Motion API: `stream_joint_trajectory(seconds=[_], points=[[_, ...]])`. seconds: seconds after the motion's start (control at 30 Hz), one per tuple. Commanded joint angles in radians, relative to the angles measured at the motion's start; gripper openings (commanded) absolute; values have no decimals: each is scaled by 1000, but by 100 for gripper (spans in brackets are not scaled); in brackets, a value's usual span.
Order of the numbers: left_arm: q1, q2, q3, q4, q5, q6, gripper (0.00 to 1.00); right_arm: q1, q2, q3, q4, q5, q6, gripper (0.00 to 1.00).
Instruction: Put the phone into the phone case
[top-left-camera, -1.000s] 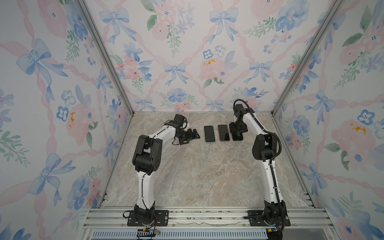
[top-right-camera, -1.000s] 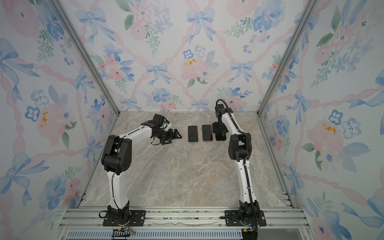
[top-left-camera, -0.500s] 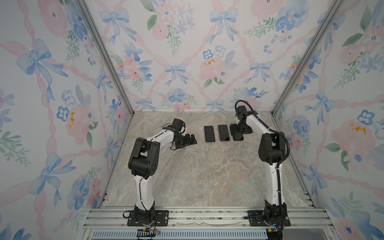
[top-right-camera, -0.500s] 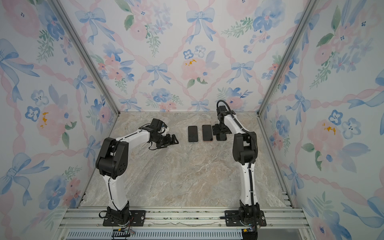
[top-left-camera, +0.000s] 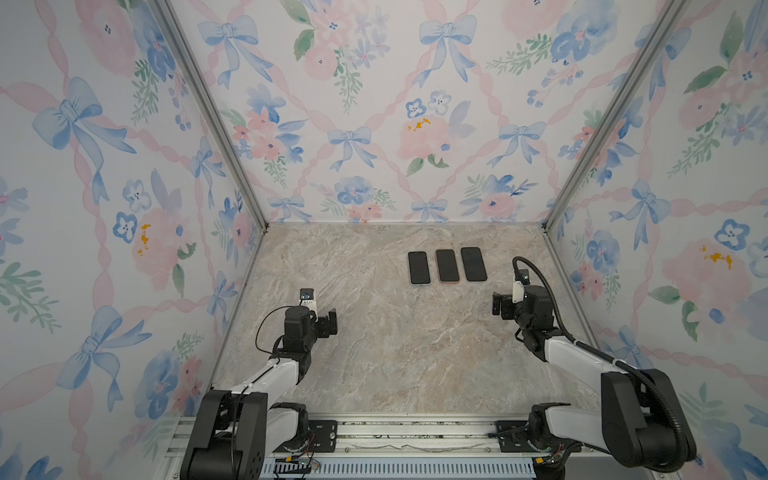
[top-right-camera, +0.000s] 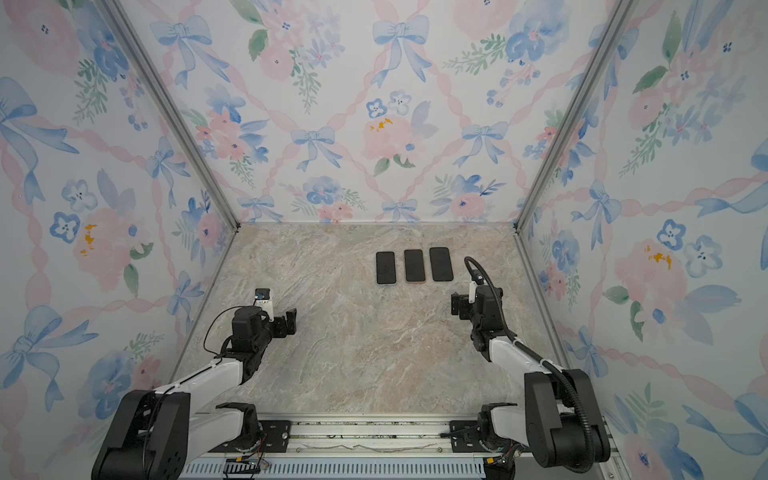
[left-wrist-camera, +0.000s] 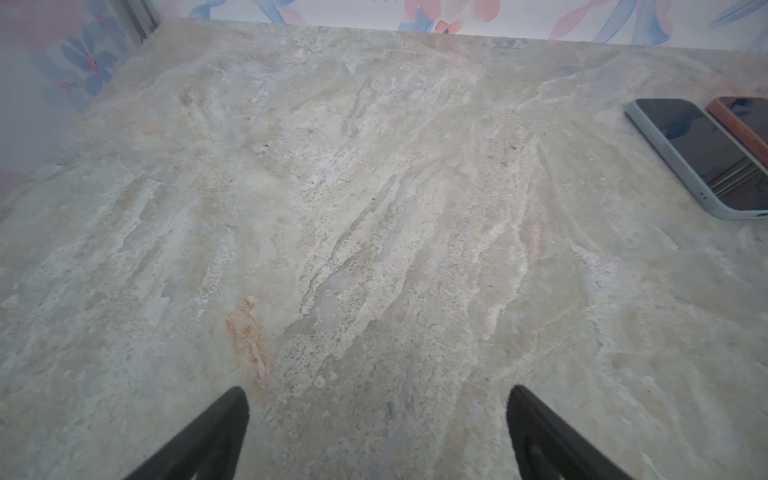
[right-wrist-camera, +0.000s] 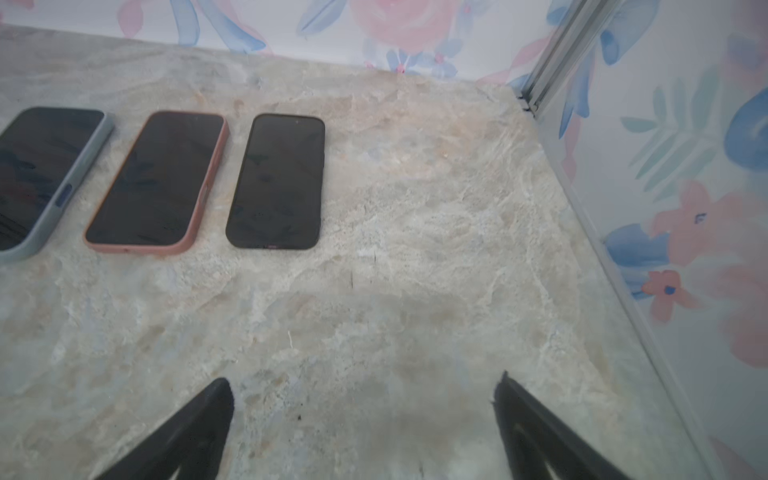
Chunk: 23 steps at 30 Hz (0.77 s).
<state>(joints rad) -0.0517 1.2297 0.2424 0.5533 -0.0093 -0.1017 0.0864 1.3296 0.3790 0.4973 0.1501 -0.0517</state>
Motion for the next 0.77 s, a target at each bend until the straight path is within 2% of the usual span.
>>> stream_joint_trajectory(seconds=[0.0,0.1,0.2,0.23,0.3,0.37,0.47,0.73], points=[[10,98,12,347,65,69,98,-8,126,-26,402,4,31,100],[19,169,39,408,82,131,98,6,229,-47,543,17,15,97],[59,275,7,554,114,104,98,-23,208,24,364,-6,45,97],[63,321,2,622,117,97,98,-19,204,22,366,1,43,97],[79,325,5,623,111,72,98,-12,222,6,430,18,41,97],[76,330,7,625,106,76,98,-8,218,7,417,27,37,97],[57,338,14,624,33,76,98,-17,221,42,355,-19,36,97],[55,333,11,624,31,74,98,-28,213,27,375,-35,42,97]])
